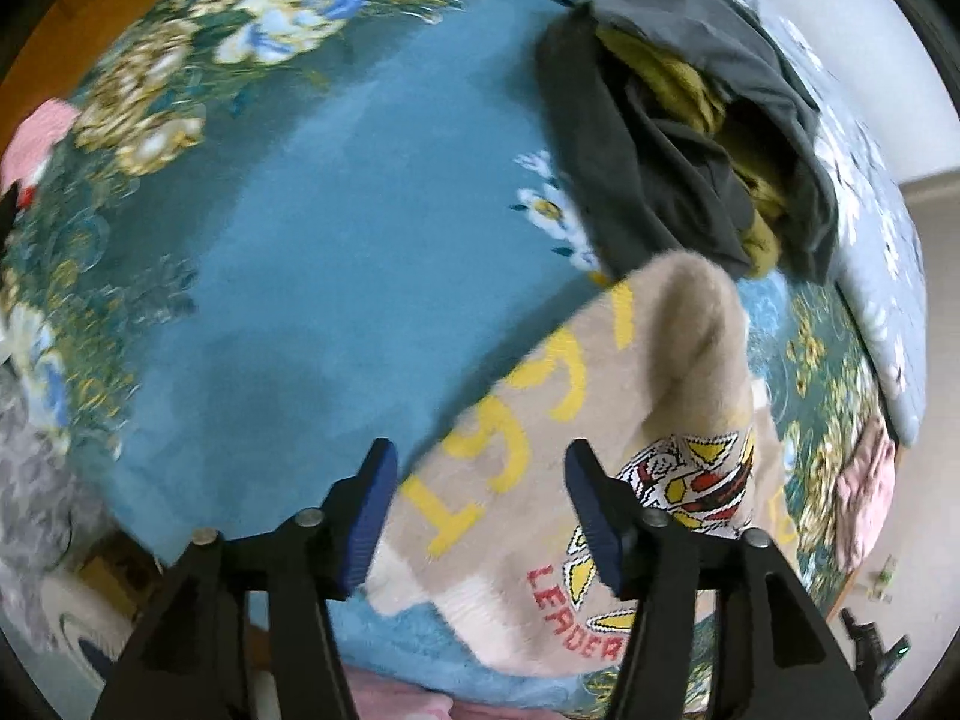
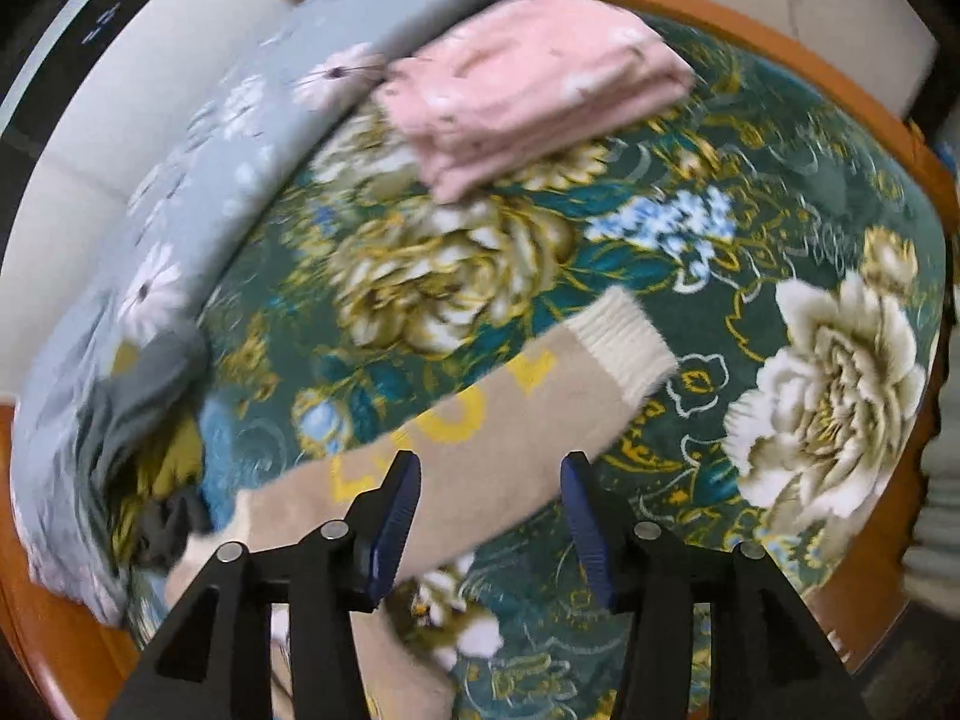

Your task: Fold clothes

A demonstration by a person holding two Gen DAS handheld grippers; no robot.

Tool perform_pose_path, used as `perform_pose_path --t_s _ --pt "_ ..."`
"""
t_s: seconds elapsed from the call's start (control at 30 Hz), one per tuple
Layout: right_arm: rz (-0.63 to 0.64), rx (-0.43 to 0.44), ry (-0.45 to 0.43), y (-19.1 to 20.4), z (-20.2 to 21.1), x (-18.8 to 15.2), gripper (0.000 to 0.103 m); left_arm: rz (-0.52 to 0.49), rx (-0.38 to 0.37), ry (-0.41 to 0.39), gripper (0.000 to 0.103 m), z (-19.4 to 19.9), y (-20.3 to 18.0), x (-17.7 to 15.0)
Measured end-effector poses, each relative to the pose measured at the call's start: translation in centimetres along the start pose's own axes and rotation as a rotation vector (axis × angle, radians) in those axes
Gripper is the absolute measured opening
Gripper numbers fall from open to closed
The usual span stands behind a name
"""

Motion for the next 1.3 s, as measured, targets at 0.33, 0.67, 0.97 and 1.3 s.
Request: perform_pose_path --t_s 0.33,0.67,0.97,1.3 --pt "0.237 0.011 0.163 9.4 1.6 -10.2 0.062 -0.085 -0.133 0.102 0.068 -7.7 -1.4 1.8" --pt "0.214 -0.130 0.166 8.1 4.8 -12.7 0.063 -0.238 -0.198 0.182 0.046 -12.2 -4.8 2.9" --pt "0.216 -0.140 0.213 9.1 3.4 -14.0 0.063 -0.410 -0.146 0.073 0.005 -10.1 -6.6 4.2" --pt "0.225 -0.128 0.224 9.0 3.1 -13.8 0.063 -0.807 0.271 -0.172 0.006 -7.9 -10.5 10.4"
Point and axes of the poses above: each gripper's, at about its wrist camera, not at the fingertips, and z roughly against the way its jaws point, y to its left, x to its top, the point moved 7 cm from there along -z, roughly the way its jaws point, and after that the axes turned 4 degrees about x, right-handed, at the moved point
